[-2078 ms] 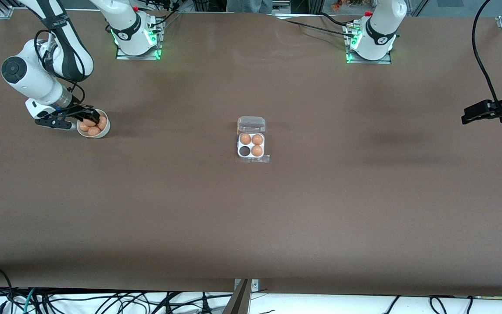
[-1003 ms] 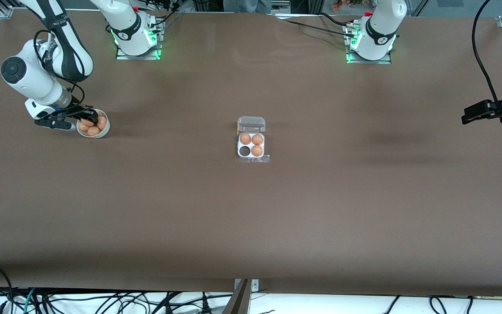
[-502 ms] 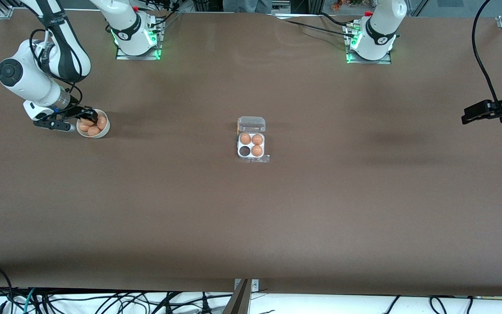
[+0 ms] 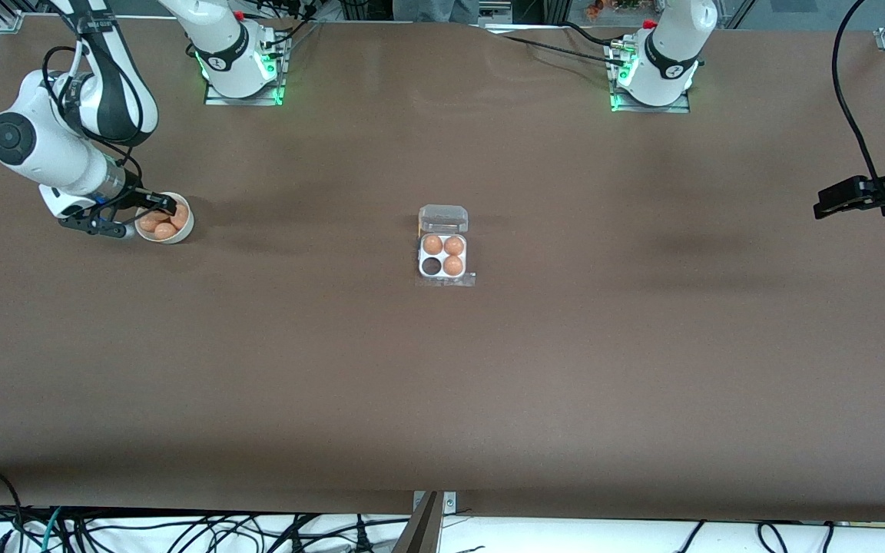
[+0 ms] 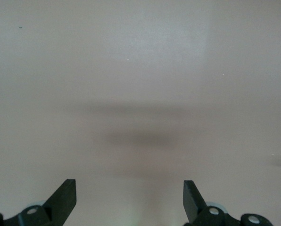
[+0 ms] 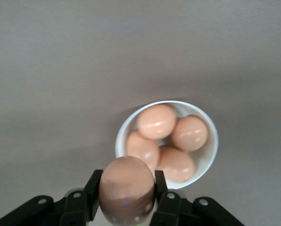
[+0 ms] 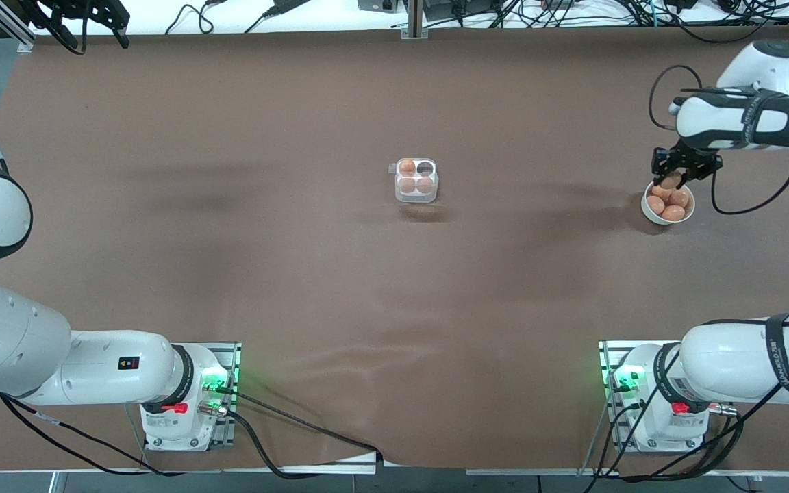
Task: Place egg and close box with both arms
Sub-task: 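Lift the egg and carry it to the clear egg box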
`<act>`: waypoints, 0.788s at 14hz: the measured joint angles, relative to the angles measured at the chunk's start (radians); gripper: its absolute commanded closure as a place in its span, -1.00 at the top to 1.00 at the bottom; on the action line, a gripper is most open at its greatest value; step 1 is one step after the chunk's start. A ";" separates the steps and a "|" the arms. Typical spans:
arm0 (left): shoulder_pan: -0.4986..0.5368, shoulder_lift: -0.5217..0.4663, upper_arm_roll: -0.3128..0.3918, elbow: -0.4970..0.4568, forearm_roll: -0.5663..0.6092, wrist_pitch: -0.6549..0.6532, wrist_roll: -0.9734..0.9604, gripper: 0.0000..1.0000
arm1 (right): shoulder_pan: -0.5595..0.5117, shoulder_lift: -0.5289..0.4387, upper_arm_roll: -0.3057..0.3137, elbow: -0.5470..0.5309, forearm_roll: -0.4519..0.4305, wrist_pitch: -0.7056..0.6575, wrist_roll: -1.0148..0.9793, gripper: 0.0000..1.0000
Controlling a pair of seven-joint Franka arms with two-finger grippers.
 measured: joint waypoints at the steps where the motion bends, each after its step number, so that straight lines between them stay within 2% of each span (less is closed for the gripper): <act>1: 0.000 0.000 0.000 0.000 0.000 0.000 0.000 1.00 | 0.001 0.000 0.034 0.030 0.000 -0.033 0.045 -0.21; 5: 0.000 0.000 0.000 0.000 0.000 0.000 0.000 1.00 | 0.011 0.025 0.192 0.157 0.002 -0.151 0.271 -0.21; 8: 0.000 0.000 0.000 0.000 0.000 0.000 0.000 1.00 | 0.050 0.110 0.309 0.303 0.003 -0.220 0.513 -0.23; 11: 0.000 0.000 0.000 0.000 0.000 0.000 0.000 1.00 | 0.166 0.233 0.340 0.440 0.003 -0.228 0.743 -0.24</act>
